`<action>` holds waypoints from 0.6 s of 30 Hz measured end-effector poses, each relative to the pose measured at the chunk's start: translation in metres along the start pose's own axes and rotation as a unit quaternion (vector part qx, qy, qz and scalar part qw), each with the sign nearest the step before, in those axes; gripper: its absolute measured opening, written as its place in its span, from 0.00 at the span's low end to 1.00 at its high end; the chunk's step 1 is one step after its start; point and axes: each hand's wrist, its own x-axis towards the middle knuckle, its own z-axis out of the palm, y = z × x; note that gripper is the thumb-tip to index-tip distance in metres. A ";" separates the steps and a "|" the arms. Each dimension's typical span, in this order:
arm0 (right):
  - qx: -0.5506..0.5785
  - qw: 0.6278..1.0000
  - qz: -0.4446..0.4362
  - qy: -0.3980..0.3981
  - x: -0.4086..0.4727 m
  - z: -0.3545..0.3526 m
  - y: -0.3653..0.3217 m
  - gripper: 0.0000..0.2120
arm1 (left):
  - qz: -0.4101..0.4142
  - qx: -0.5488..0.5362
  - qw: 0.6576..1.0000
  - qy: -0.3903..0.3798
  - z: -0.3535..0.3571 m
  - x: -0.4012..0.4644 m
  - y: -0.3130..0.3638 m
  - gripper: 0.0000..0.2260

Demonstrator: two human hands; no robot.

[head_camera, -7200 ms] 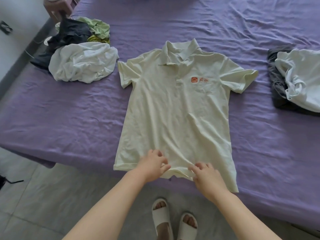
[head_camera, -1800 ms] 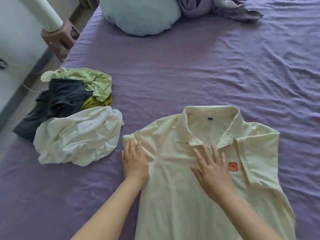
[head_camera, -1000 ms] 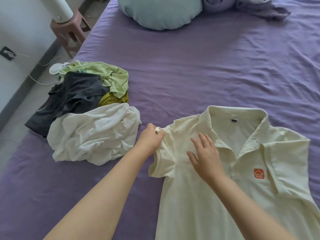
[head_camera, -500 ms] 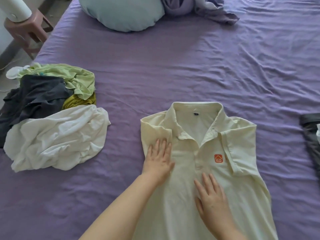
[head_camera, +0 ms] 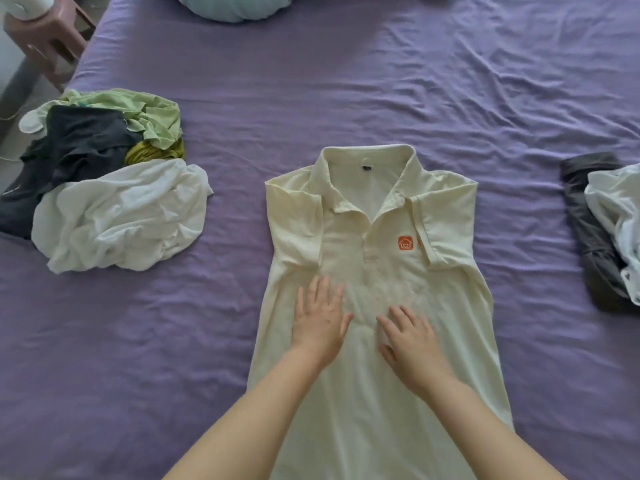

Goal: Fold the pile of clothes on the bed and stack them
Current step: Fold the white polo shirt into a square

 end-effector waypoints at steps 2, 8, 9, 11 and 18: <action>0.008 1.000 -0.019 -0.018 -0.026 0.006 0.004 0.25 | 0.011 -0.011 1.000 -0.016 0.018 -0.040 0.012 0.25; 0.039 0.997 -0.062 -0.027 -0.103 0.044 0.014 0.24 | 0.111 -0.044 0.987 0.104 0.055 -0.148 0.042 0.07; 0.051 0.996 -0.068 -0.028 -0.117 0.052 0.014 0.23 | 0.121 -0.045 0.986 0.109 0.062 -0.164 0.045 0.07; 0.077 0.994 -0.079 -0.024 -0.144 0.064 0.013 0.21 | 0.130 -0.038 0.987 0.085 0.073 -0.191 0.050 0.09; 0.140 0.983 -0.110 0.041 -0.204 0.100 0.005 0.22 | 0.116 0.005 0.993 -0.038 0.092 -0.223 0.056 0.09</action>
